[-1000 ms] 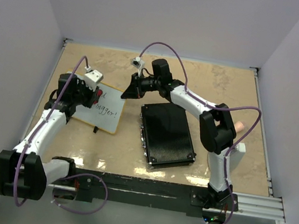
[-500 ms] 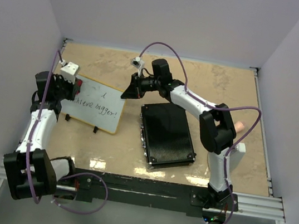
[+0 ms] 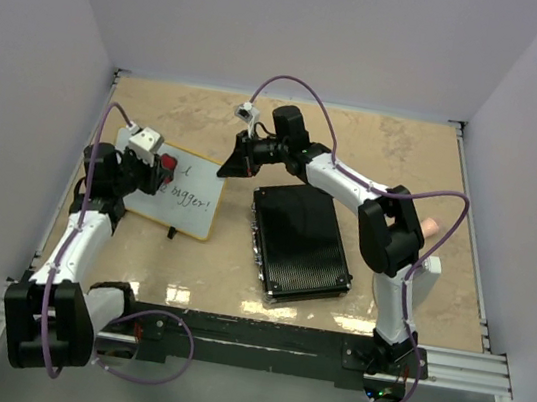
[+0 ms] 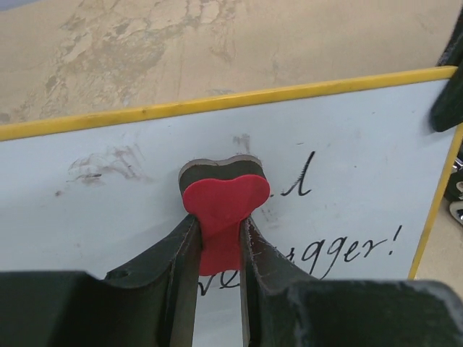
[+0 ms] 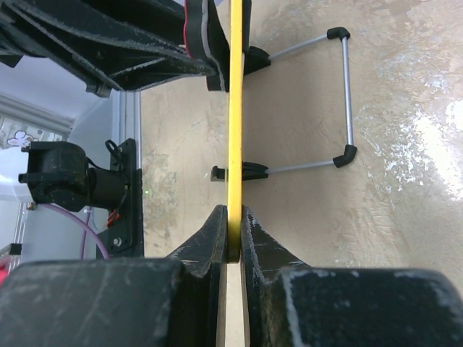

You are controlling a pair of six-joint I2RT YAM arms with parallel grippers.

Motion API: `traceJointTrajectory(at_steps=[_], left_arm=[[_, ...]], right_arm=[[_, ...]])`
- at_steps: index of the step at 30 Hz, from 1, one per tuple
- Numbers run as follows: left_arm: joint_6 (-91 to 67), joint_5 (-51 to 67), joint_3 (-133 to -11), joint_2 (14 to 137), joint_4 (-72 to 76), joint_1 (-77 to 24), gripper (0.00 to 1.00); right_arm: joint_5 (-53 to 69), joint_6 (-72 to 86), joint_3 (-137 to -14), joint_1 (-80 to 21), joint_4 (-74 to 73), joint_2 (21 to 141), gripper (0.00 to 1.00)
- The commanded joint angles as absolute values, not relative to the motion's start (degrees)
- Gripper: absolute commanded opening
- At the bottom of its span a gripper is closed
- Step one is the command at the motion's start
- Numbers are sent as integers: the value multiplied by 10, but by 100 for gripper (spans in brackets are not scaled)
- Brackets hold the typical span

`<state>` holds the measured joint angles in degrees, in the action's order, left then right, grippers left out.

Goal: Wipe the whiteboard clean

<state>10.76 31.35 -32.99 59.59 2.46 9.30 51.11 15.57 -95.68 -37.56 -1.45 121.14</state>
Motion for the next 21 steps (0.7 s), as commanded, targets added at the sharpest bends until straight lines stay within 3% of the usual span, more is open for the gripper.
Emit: traceJointTrajectory(at_steps=[1,12,21], left_arm=[[101,328,-346,617,70,131,0],[124,365,-395,664,72,212,0],[76,338,-348,630,75,95,0]], right_arm=[[534,131,-968,-390,-11,1221,0],[537,128,-965,-390,-10,1219,0],[536,130,-967,-389,-8,1220,0]])
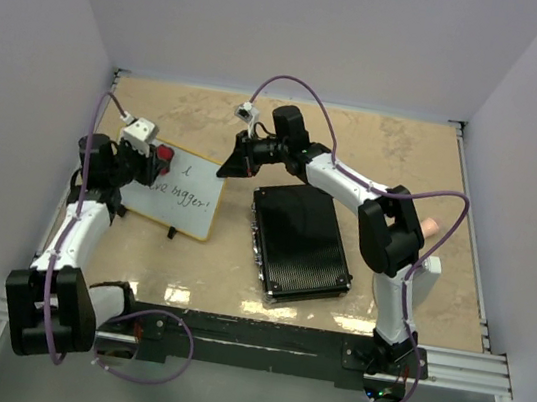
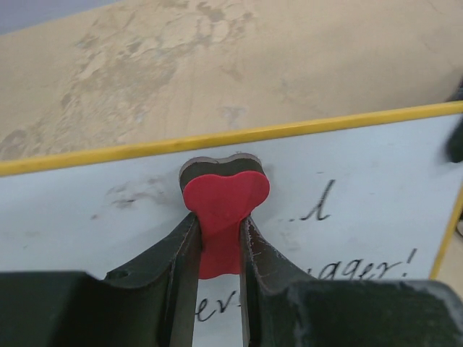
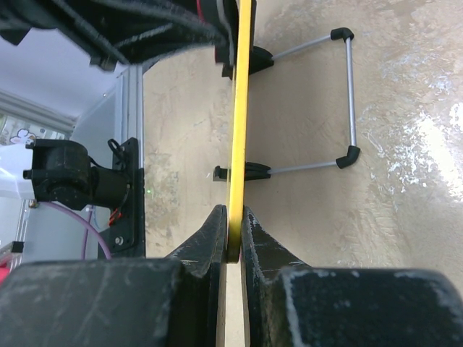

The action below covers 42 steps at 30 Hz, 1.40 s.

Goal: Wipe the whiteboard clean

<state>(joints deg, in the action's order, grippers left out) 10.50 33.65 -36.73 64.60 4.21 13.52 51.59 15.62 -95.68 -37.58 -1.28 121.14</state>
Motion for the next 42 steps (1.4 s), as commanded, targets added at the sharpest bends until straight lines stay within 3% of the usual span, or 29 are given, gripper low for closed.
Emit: traceJointTrajectory(at_steps=[1,6,14,18,28,33,36,42], left_arm=[[70,335,-341,631,74,93,0],[74,305,-334,628,69,101,0],[132,325,-406,677,8,193,0],[150,310,-427,675,-49,135,0],[68,241,-384,656,-26,-52,0],[56,207,-394,671,-24,-95,0],[54,164,-415,686,-51,-95,0],[77,140,-435,689,-72,19,0]], right_arm=[[536,130,-968,-390,-8,1220,0],[536,130,-967,-390,-10,1221,0],[536,130,-968,-389,-8,1221,0],[536,130,-966,-390,-7,1219,0],[537,134,-966,-391,-6,1219,0],[535,134,-962,-390,-5,1216,0],[535,134,-962,-391,-4,1216,0],[538,135,-960,-390,-4,1216,0]])
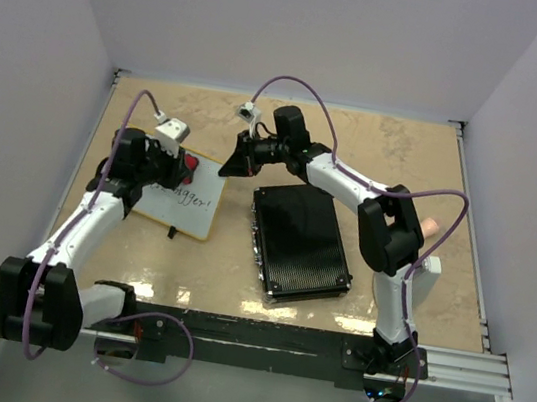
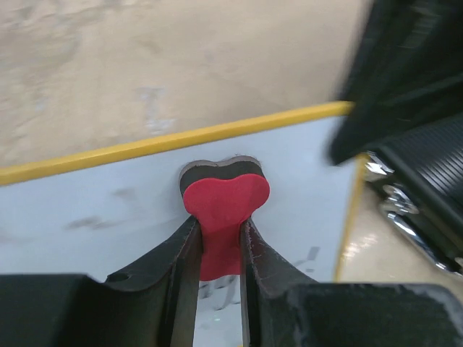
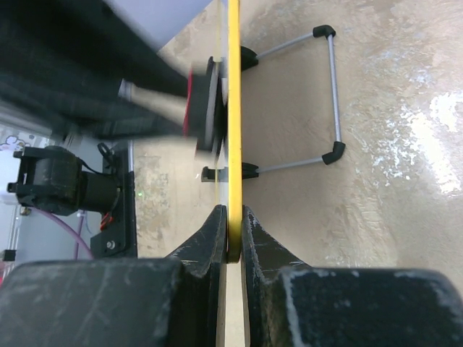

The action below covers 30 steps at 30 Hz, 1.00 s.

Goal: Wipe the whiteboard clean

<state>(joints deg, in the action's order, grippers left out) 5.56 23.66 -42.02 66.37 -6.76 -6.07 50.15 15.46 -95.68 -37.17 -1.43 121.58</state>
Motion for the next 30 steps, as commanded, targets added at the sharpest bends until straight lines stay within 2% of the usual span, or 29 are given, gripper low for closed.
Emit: traceJointTrajectory(at_steps=[1,8,14,19,23,30], left_arm=[[96,133,-436,686,-72,42,0],[142,166,-431,663,-74,49,0],[128,189,-444,670,-107,-54,0],[90,174,-454,711,-142,-95,0],[86,123,-490,737,-181,-91,0],[90,113,-565,773,-247,33,0]], right_arm=[[539,136,-960,-391,-5,1216,0],[536,144,-963,-393,-3,1221,0],[535,154,-967,-402,13,1227,0],[533,154,-969,-403,11,1226,0],[533,151,-966,-403,11,1222,0],[531,149,-966,-403,11,1221,0]])
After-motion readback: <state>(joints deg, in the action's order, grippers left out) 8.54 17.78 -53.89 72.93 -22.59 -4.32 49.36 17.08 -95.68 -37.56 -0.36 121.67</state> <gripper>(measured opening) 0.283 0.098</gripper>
